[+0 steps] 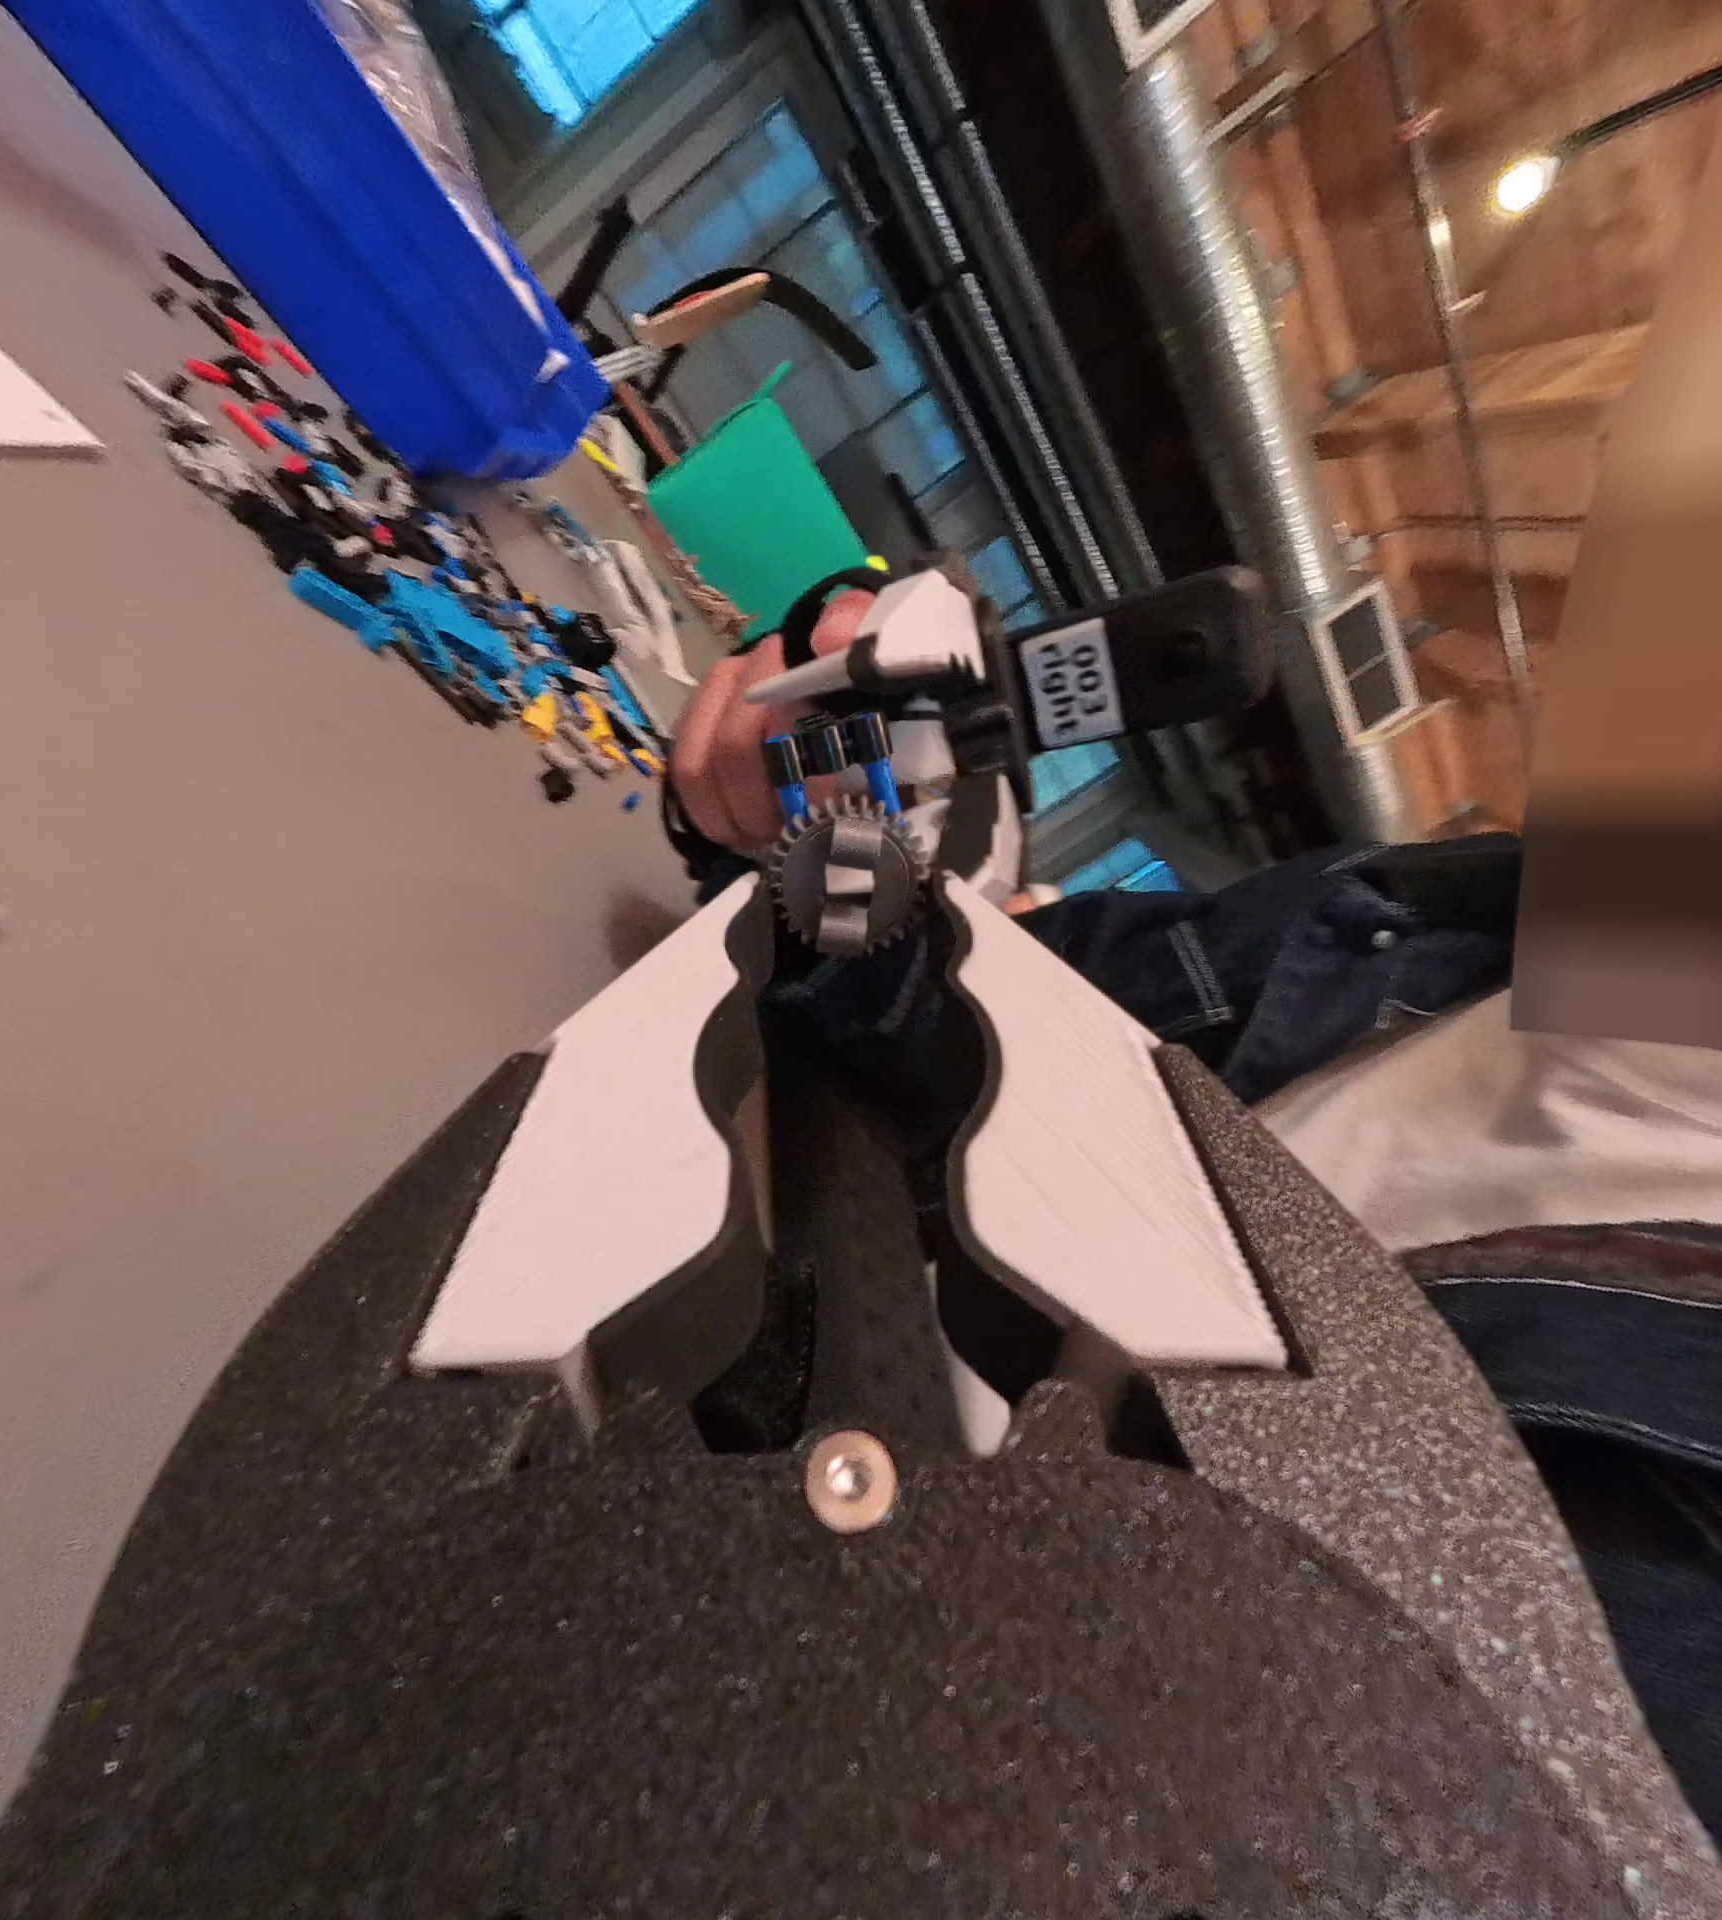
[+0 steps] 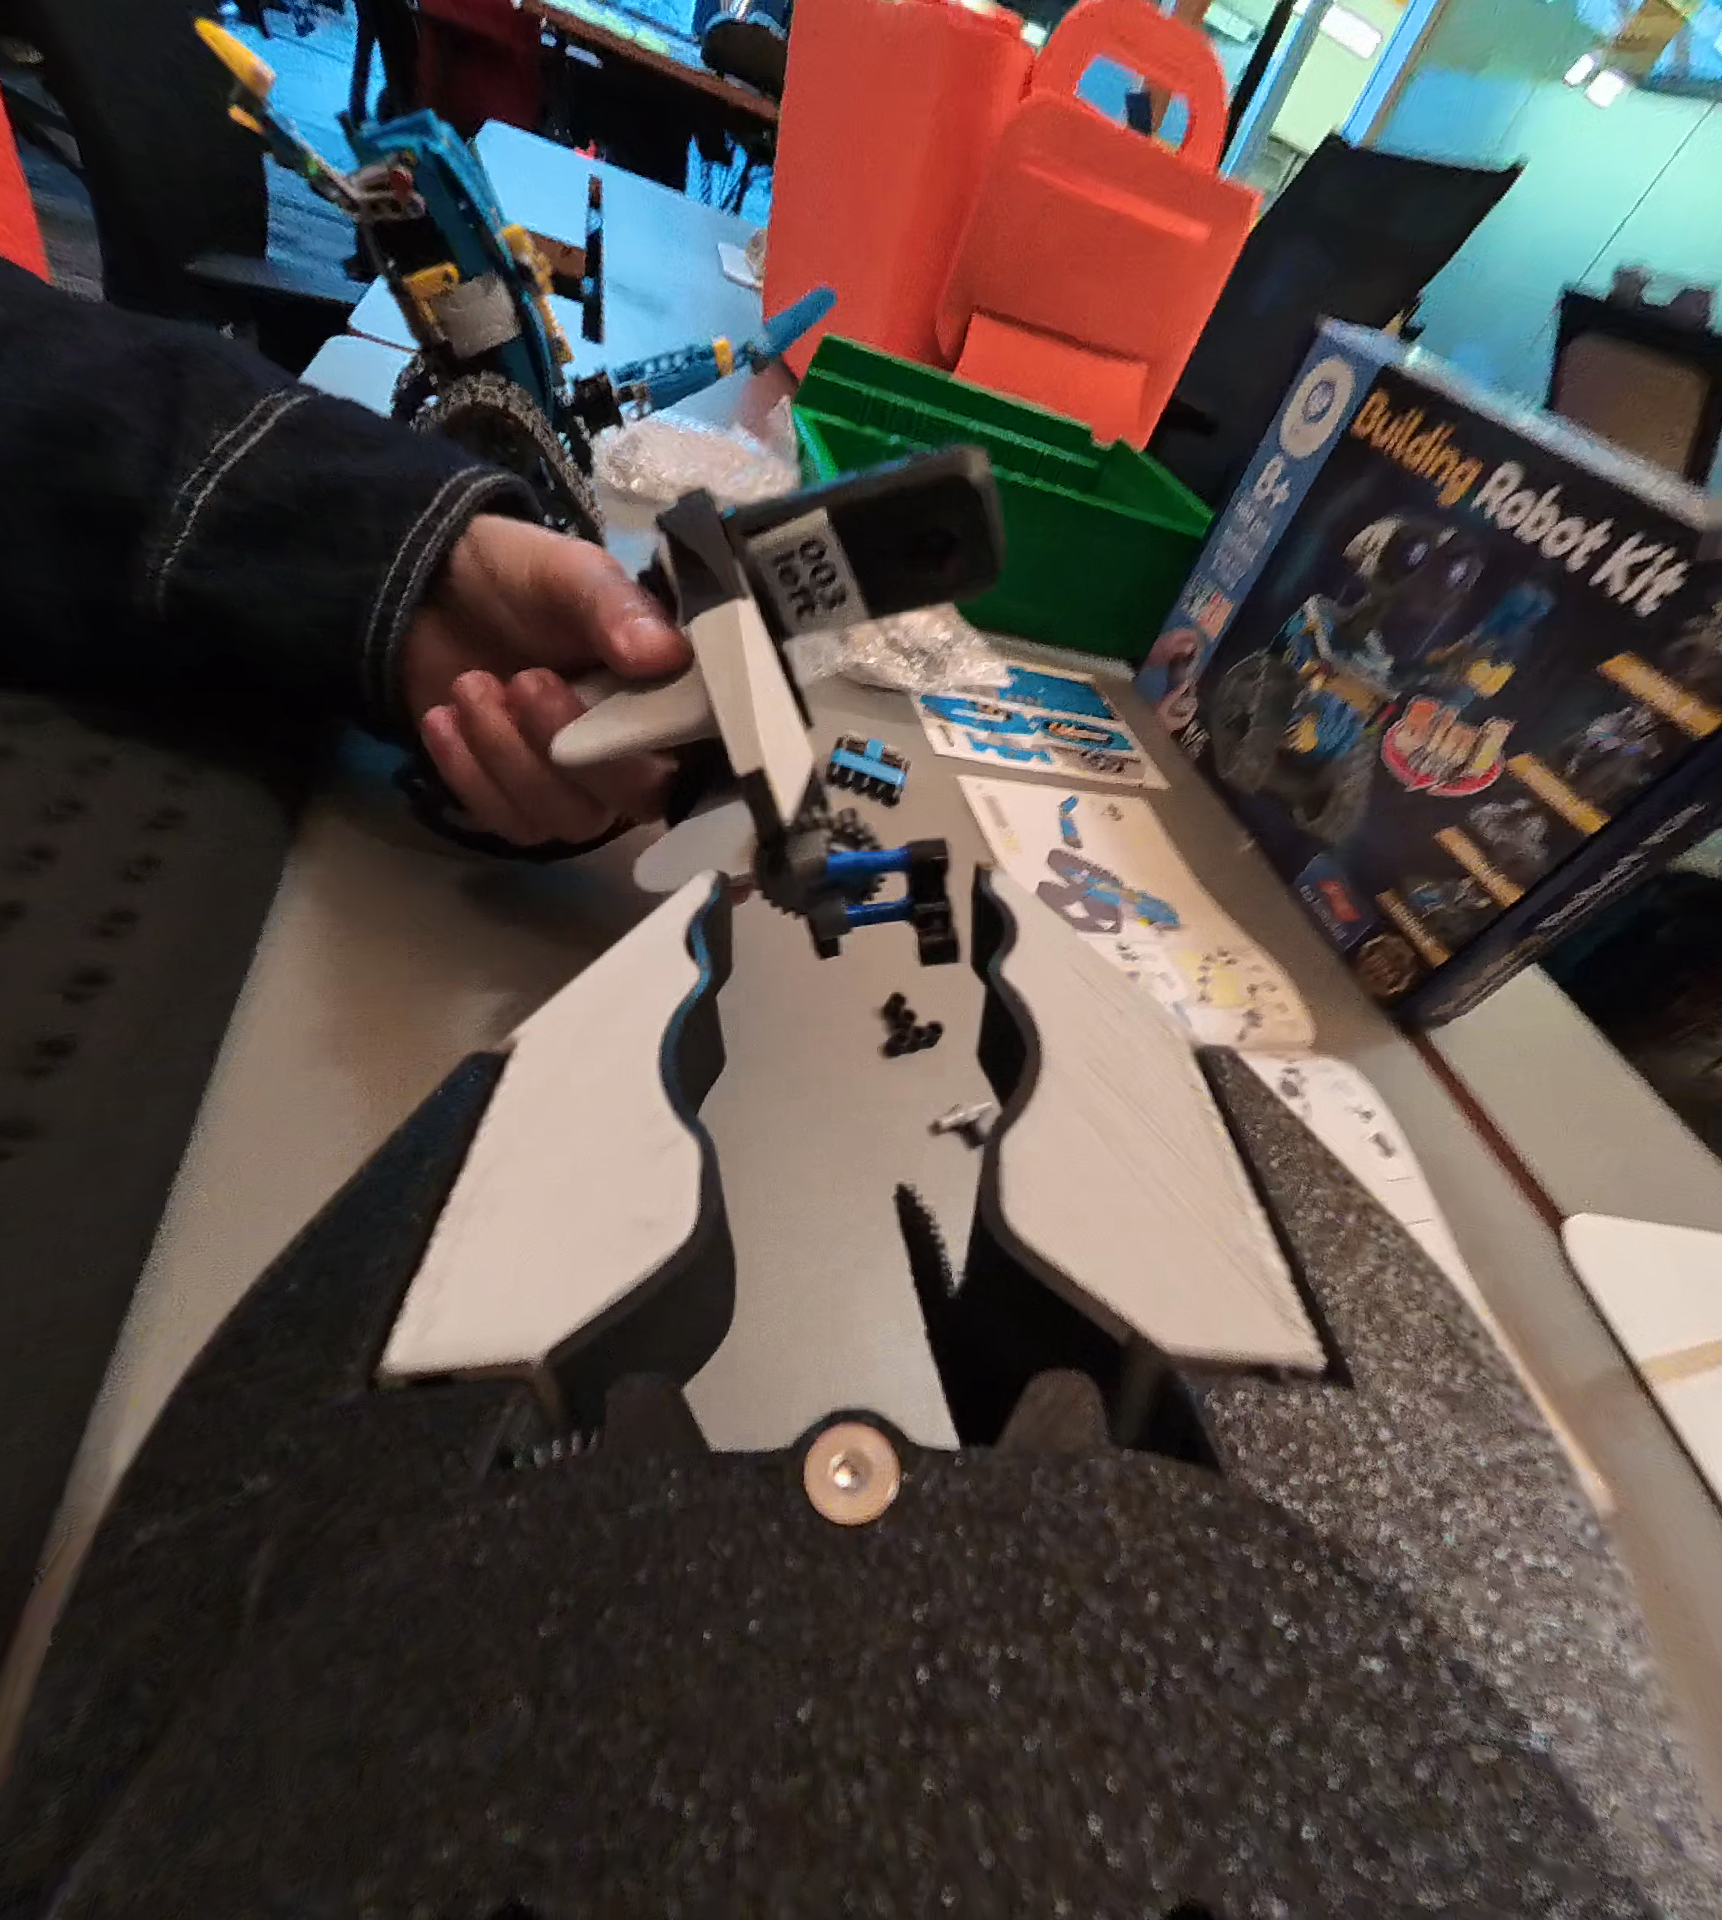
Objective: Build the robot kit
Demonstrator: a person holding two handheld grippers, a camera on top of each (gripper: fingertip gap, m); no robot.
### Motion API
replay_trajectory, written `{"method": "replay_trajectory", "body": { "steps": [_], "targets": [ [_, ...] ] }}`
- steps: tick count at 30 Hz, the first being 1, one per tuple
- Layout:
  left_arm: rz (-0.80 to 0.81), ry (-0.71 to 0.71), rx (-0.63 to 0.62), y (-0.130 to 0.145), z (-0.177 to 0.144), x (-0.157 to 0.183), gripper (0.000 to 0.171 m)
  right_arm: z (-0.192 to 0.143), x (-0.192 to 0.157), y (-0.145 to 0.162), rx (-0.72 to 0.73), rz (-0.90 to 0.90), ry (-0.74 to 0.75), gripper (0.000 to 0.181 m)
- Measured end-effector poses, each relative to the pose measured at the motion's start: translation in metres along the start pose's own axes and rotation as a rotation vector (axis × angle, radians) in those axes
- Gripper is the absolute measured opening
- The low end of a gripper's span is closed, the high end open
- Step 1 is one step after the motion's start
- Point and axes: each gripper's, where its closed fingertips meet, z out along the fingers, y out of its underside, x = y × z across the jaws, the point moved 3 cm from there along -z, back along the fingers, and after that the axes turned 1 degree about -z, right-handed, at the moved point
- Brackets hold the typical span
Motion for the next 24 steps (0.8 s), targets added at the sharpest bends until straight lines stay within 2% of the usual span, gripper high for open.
{"method": "replay_trajectory", "body": {
  "steps": [2,4,6,13,24],
  "targets": [
    [-0.045,0.068,0.03,-0.001,0.0,0.006,0.029,-0.002,-0.003,-0.001,0.009,-0.041,0.002,0.03],
    [-0.054,0.076,0.033,-0.001,0.0,0.005,0.029,-0.001,-0.009,-0.004,0.032,-0.038,-0.017,0.026],
    [-0.061,0.082,0.036,-0.001,0.001,0.005,0.028,0.003,-0.01,0.0,0.017,-0.006,-0.022,0.03],
    [-0.086,0.073,0.074,-0.005,-0.003,0.0,0.028,0.002,-0.006,-0.004,0.042,-0.057,0.052,0.018],
    [-0.114,0.041,0.066,-0.002,-0.002,-0.009,0.029,0.011,-0.006,0.006,-0.007,-0.06,0.07,0.016]
  ]
}}
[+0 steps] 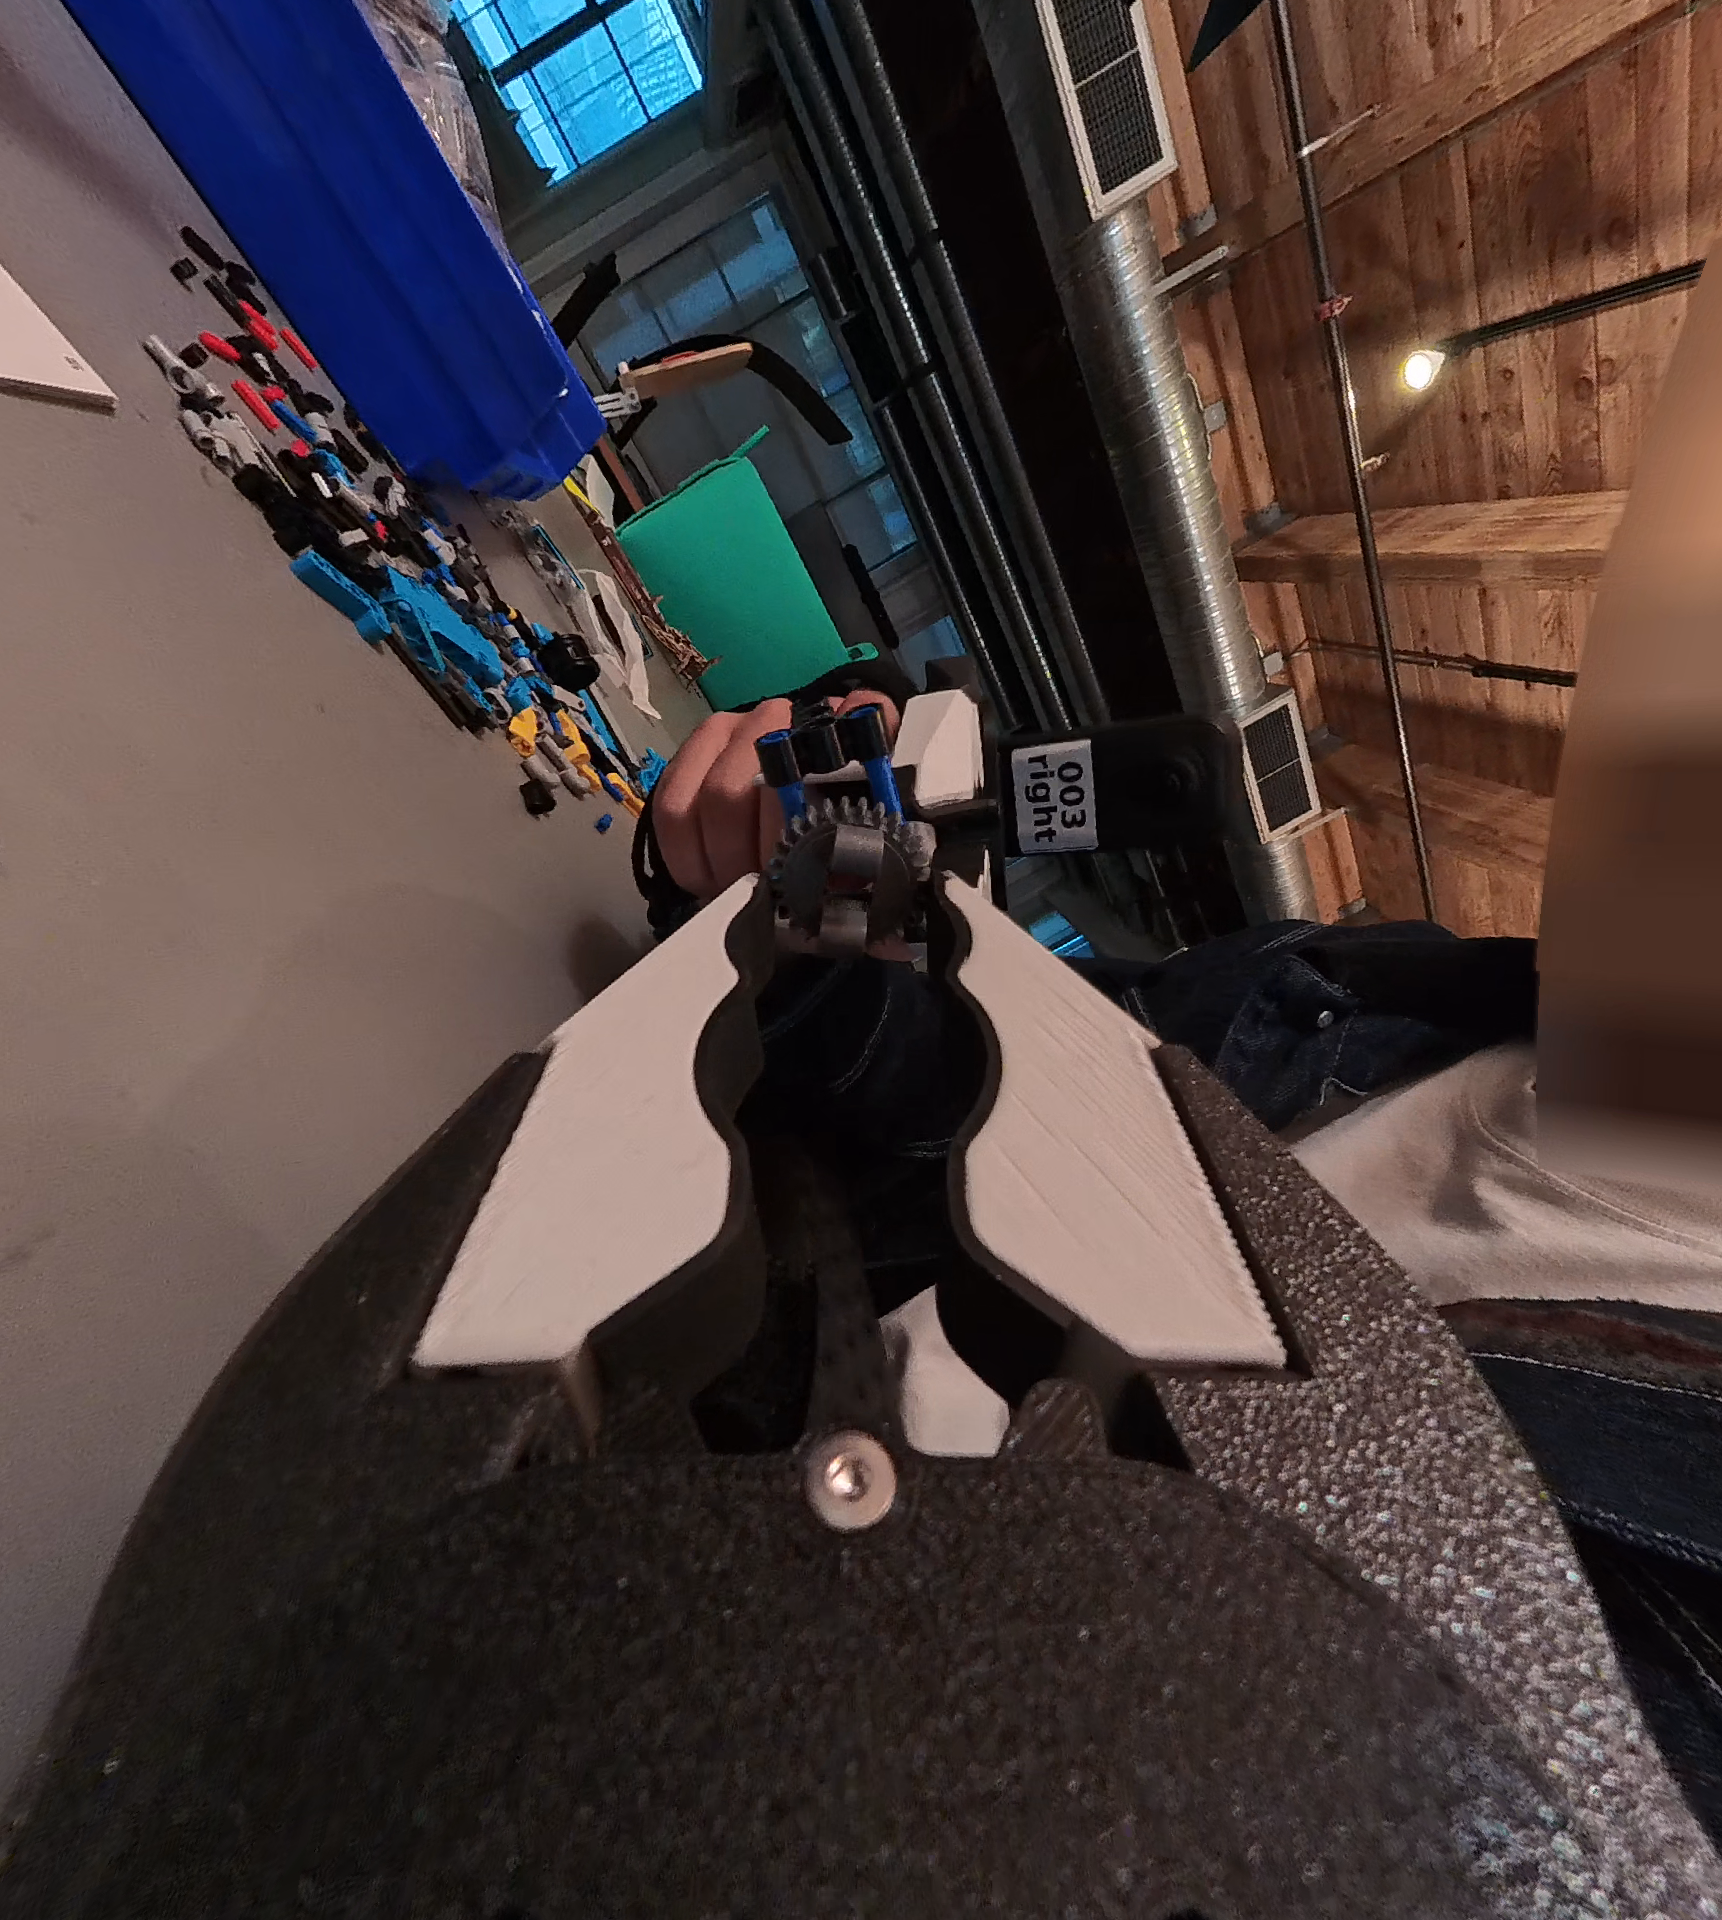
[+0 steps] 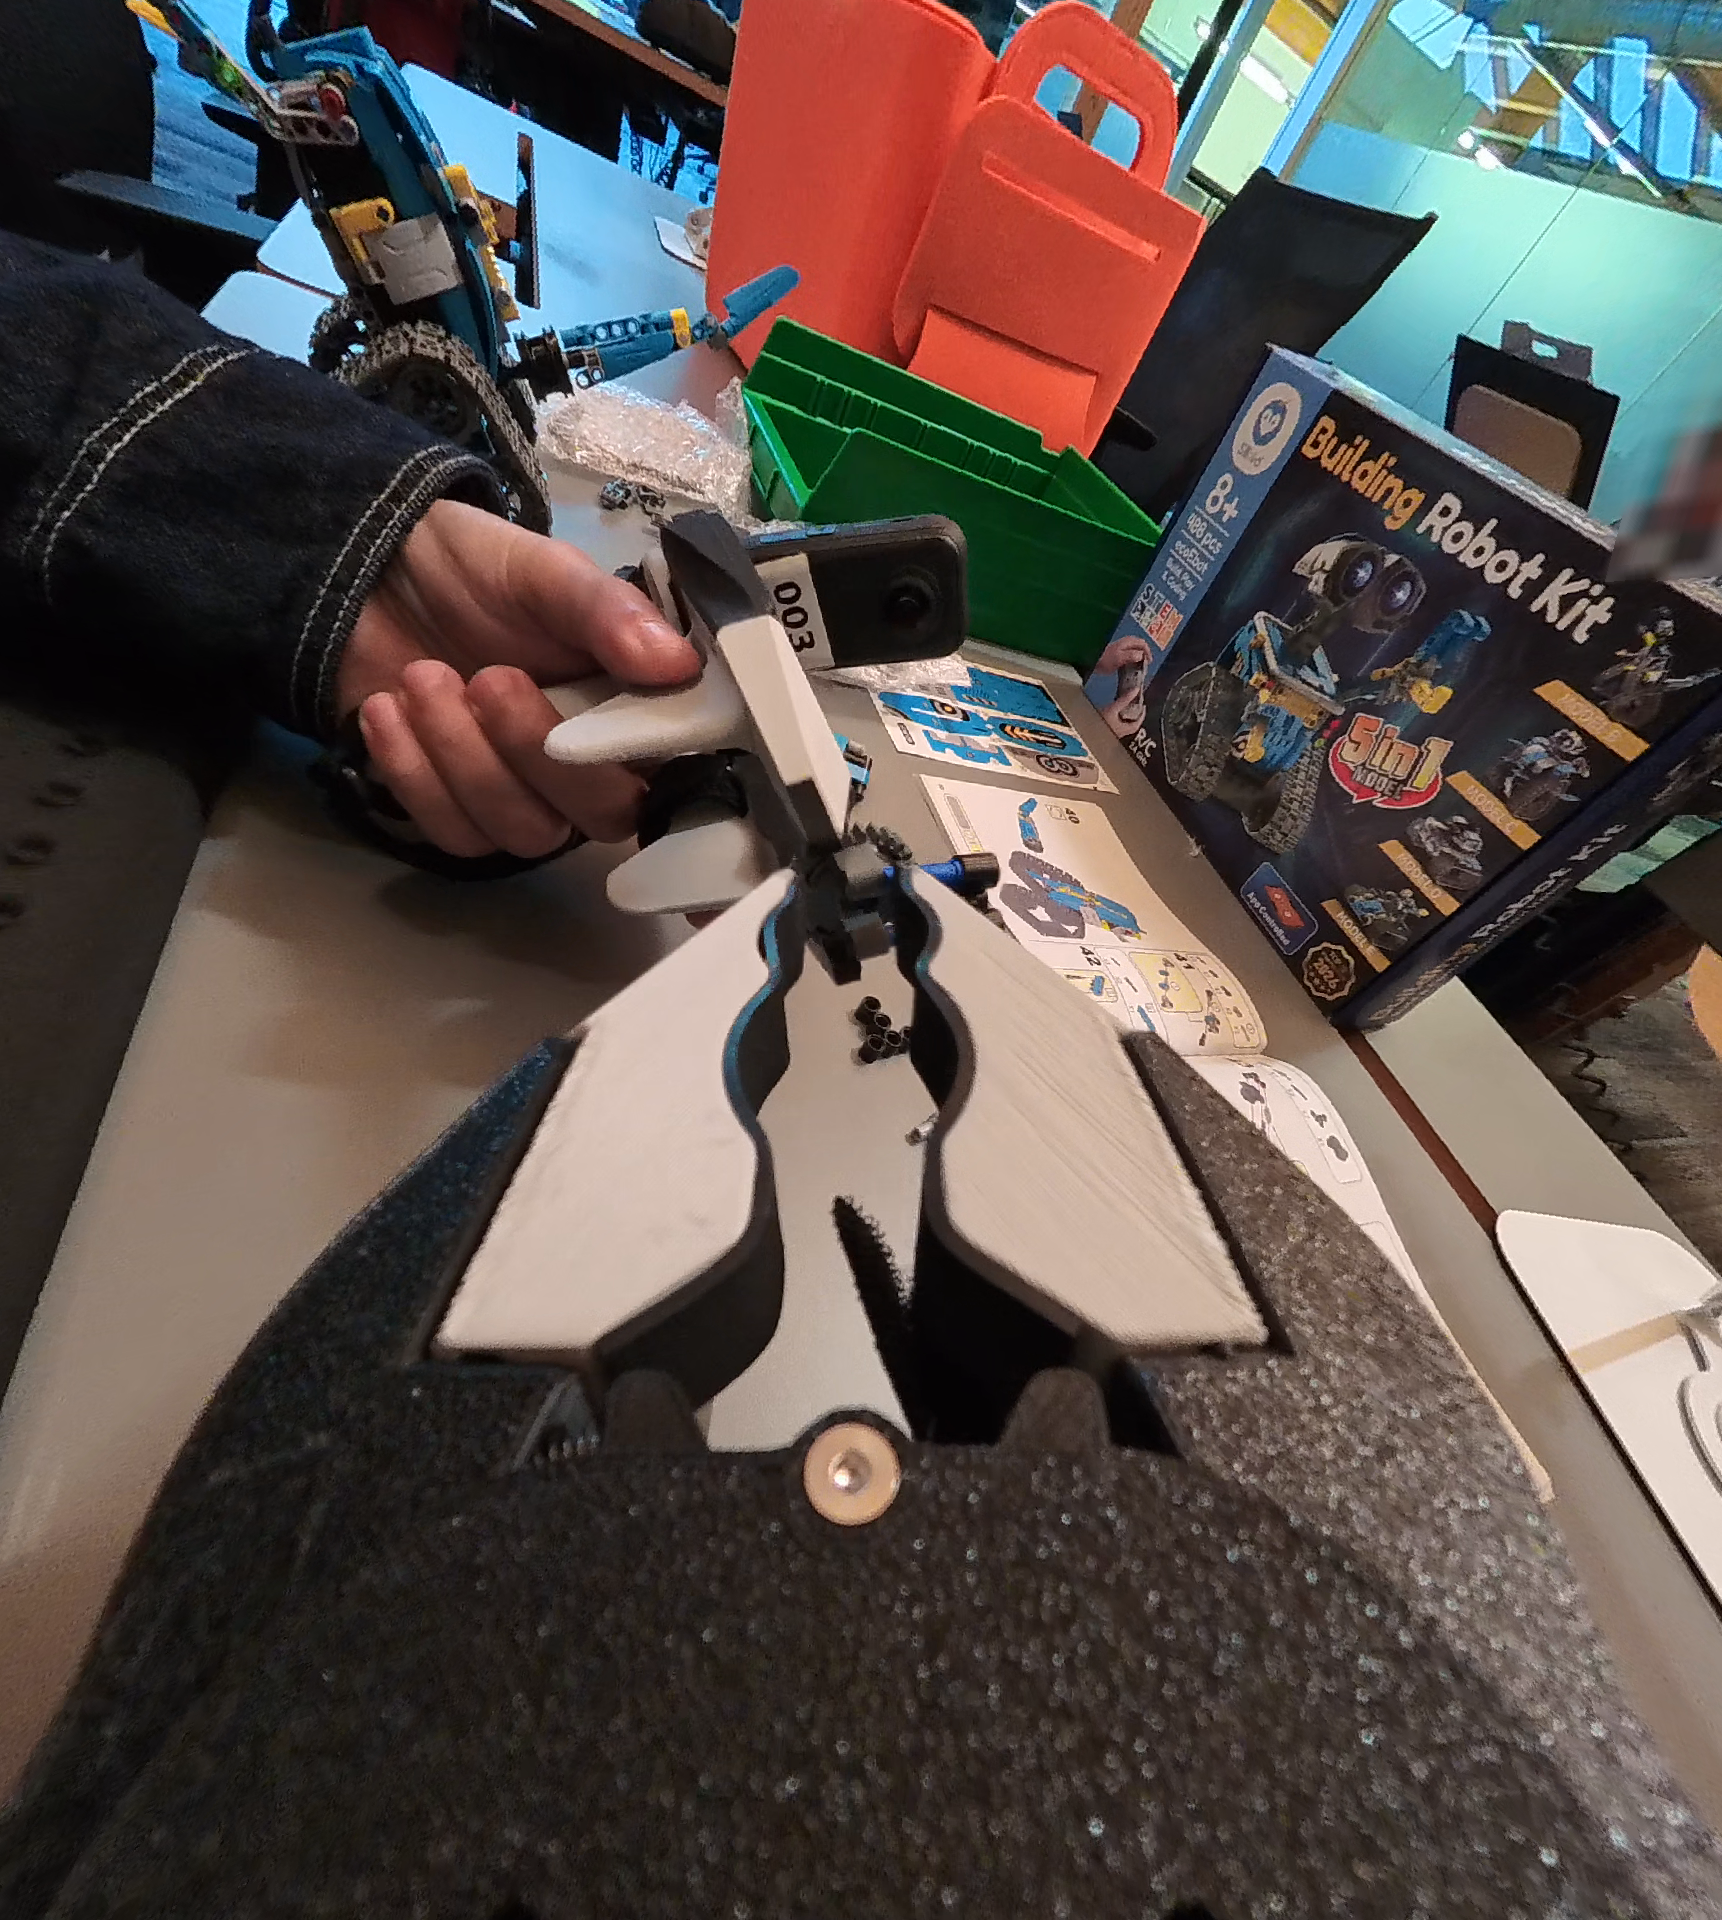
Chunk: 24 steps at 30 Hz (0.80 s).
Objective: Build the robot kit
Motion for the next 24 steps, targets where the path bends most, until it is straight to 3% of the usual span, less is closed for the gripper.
{"method": "replay_trajectory", "body": {
  "steps": [8,11,16,24],
  "targets": [
    [0.053,-0.053,-0.003,-0.001,-0.001,-0.003,0.028,0.002,-0.002,0.003,0.013,0.077,-0.034,0.025],
    [0.188,-0.158,-0.012,-0.004,-0.001,-0.006,0.028,0.0,0.006,0.008,0.035,0.302,-0.12,0.031],
    [0.454,-0.284,-0.034,-0.005,0.002,0.001,0.029,0.0,0.015,0.012,0.106,0.718,-0.294,0.023],
    [0.515,-0.329,-0.075,0.0,0.005,-0.003,0.029,0.004,0.017,0.016,0.148,0.944,-0.389,0.006]
  ]
}}
